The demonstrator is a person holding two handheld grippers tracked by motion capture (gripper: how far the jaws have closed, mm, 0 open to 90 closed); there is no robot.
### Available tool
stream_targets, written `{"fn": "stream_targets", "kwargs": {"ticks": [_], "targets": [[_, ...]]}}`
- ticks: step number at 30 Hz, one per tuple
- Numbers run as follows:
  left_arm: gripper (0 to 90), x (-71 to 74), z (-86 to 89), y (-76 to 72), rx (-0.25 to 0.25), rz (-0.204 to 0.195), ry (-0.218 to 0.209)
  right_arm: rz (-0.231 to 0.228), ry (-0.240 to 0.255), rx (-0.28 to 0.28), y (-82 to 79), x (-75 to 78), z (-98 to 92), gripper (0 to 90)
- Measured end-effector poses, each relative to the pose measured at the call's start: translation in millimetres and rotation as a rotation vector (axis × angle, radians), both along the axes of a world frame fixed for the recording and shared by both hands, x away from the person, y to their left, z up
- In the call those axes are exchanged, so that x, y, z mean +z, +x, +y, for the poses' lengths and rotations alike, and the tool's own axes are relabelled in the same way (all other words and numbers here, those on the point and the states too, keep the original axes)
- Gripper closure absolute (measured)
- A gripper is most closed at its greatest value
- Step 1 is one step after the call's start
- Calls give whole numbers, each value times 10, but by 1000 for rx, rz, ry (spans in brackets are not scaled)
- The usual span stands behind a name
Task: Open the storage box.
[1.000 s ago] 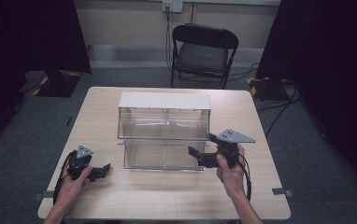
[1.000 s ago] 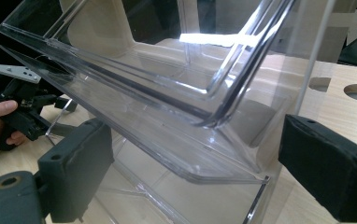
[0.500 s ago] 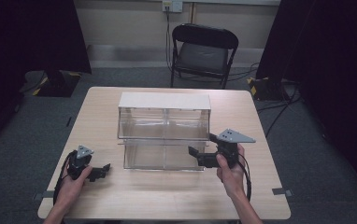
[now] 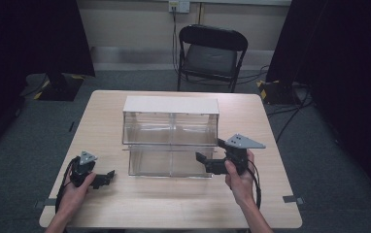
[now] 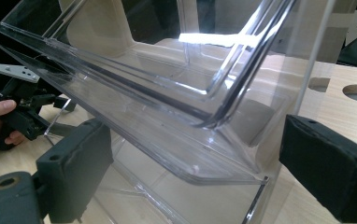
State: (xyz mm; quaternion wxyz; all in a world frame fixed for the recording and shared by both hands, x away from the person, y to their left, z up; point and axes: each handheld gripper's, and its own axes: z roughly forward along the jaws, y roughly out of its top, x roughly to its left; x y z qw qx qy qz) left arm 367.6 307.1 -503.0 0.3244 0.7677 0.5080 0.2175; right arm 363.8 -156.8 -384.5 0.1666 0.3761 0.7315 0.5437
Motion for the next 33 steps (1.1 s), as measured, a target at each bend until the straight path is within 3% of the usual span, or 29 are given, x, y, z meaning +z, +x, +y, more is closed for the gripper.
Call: {"fn": "stream_targets", "kwargs": {"ticks": [33], "targets": [[18, -2, 4, 4, -10, 5, -9, 3, 0, -4, 2, -8, 2, 69]]}}
